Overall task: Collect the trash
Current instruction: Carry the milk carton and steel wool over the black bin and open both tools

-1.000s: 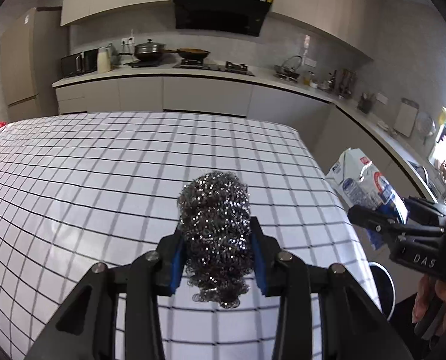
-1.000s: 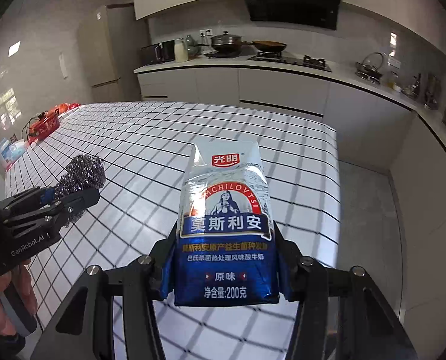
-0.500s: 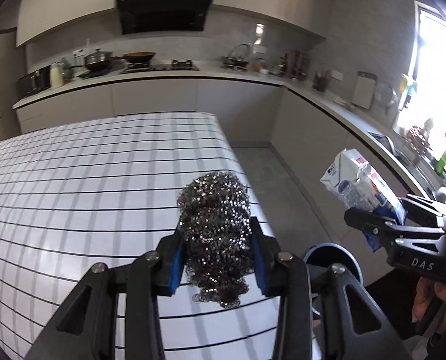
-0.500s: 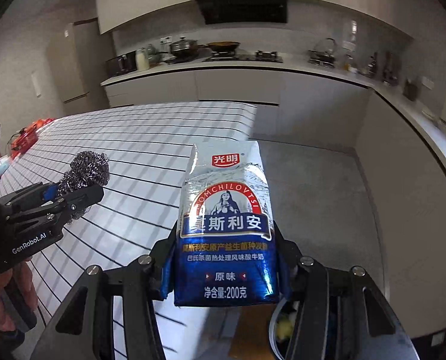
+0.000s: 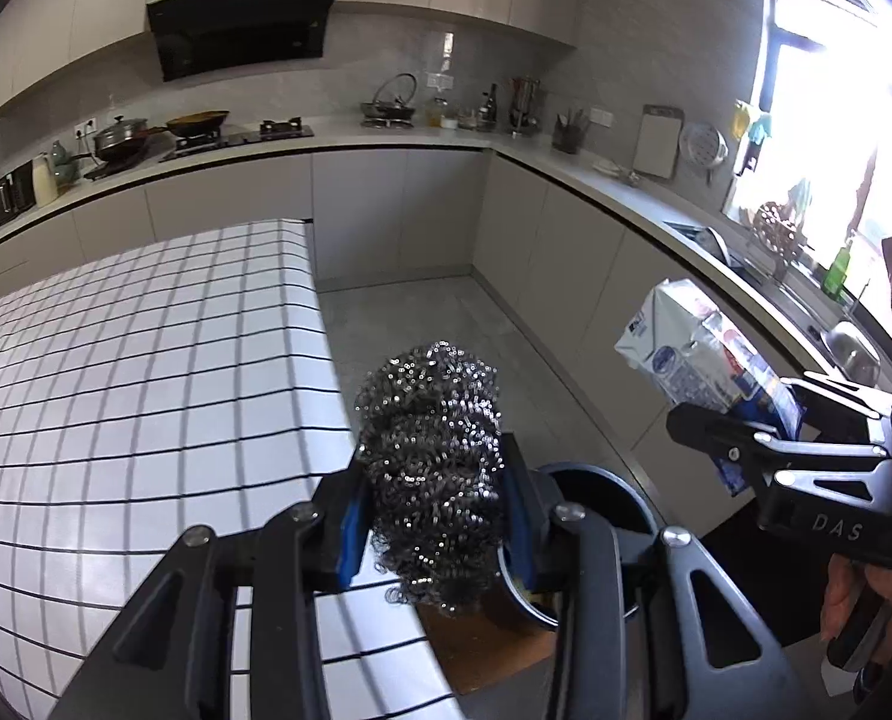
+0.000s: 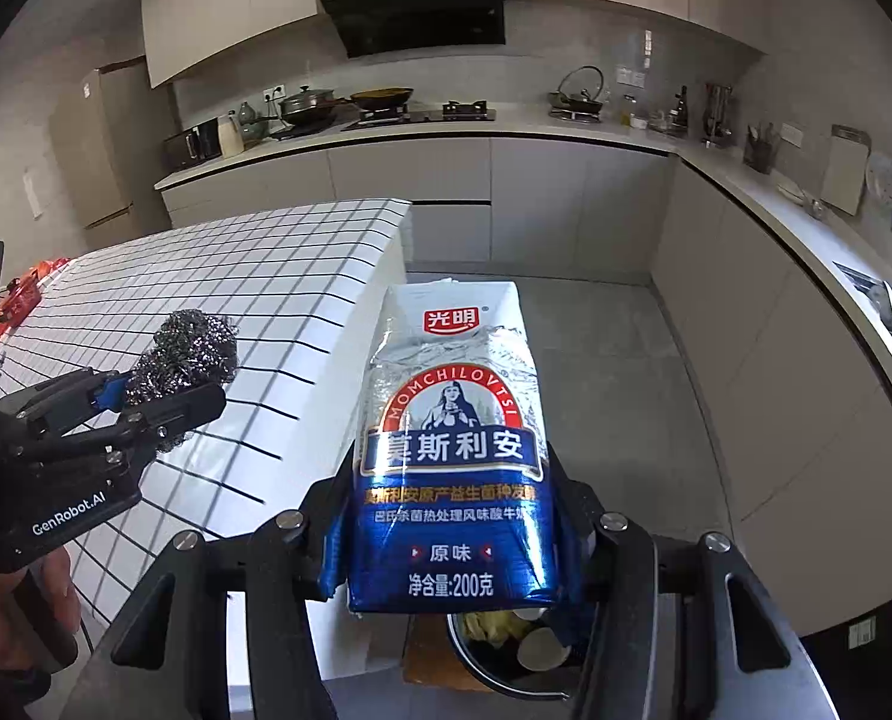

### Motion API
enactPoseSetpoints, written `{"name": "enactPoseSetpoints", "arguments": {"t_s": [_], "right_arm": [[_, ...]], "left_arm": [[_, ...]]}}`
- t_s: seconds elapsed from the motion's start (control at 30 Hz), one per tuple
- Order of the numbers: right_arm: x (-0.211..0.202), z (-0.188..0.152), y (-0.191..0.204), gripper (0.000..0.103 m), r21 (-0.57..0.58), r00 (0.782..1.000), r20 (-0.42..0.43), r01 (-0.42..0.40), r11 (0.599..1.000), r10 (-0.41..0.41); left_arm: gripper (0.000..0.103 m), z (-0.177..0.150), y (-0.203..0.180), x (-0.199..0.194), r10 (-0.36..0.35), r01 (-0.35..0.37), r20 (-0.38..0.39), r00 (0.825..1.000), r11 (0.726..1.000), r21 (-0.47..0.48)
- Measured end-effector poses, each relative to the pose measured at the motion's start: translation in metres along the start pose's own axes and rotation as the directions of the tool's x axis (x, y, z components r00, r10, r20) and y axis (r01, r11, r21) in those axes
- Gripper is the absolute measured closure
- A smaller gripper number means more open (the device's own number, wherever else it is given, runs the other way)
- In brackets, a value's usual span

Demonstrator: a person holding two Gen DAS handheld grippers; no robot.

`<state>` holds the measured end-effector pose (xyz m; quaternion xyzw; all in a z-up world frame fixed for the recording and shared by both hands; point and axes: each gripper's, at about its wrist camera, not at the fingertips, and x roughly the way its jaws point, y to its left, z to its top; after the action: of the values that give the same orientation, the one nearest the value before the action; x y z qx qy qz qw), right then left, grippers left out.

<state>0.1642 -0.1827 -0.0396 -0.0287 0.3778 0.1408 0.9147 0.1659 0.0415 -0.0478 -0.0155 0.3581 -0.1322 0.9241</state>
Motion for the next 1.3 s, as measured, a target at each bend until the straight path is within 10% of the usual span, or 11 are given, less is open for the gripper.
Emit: {"name": "enactPoseSetpoints", "arguments": {"t_s": [0.77,1.3], "right_arm": [[0.014,-0.067,-0.107,0.049,-0.004,0.993,-0.113,0.035,0.999,-0.035],[0.077,-0.117,-0.141,0.049,-0.098,0.967,-0.249,-0.083,0.992,0.056]], "left_arm": [[0.064,-0.036,-0.104,0.066,-0.038,0.037,-0.1,0.994,0.999,-0.008],[0.064,-0.086,-0.131,0.127,-0.03,0.023,-0.241,0.97,0.999,-0.035]]}}
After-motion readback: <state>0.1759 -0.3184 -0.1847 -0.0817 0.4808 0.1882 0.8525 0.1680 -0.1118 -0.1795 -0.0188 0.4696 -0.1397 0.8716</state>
